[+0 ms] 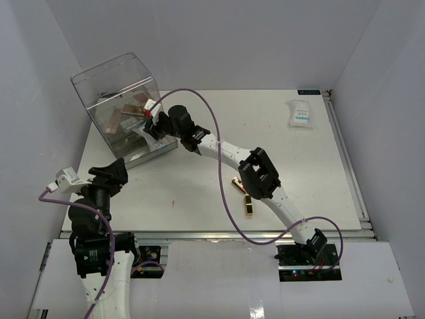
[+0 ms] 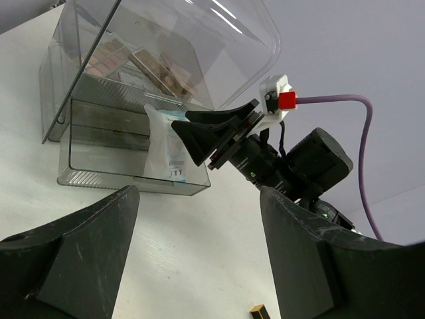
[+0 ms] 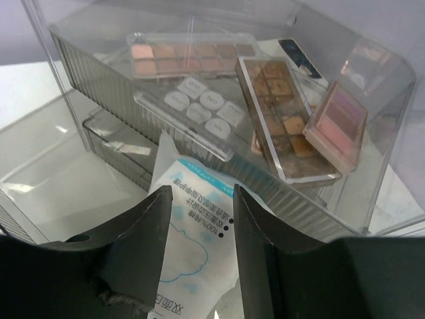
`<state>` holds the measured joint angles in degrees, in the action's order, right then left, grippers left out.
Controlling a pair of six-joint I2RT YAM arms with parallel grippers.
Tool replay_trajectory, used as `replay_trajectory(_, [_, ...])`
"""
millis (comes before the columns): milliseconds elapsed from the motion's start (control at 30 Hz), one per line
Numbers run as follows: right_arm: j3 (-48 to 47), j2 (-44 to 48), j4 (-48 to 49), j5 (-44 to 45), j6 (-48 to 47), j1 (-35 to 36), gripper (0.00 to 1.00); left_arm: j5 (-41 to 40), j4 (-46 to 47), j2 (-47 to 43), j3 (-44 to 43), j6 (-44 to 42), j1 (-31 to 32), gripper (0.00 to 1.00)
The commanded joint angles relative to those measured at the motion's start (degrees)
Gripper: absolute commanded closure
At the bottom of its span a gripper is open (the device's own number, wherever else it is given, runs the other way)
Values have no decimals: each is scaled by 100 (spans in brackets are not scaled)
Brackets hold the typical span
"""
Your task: Organize the makeup
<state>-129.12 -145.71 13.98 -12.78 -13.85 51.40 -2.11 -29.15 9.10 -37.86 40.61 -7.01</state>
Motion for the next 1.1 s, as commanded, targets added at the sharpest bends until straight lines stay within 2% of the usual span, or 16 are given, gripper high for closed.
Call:
replay_trajectory(0, [-178, -214, 231, 241, -217, -60, 52, 67, -22, -14, 68, 66, -19, 16])
replay_trajectory(433, [-222, -502, -262, 81, -171, -112, 53, 81, -13, -5, 70, 84, -11, 16])
replay_trajectory(600, [-282, -489, -203, 43, -202, -95, 47, 103, 6, 21, 86, 120, -14, 16])
replay_trajectory(867, [233, 274, 96, -270, 224, -117, 42, 106, 16, 23, 39, 105, -19, 16])
replay_trajectory(1000, [128, 566, -141, -269, 524, -178, 41, 119, 37, 34, 24, 105, -11, 16])
replay_trajectory(1067, [181, 645, -207, -247, 685, -213, 37, 136, 63, 30, 24, 105, -11, 16])
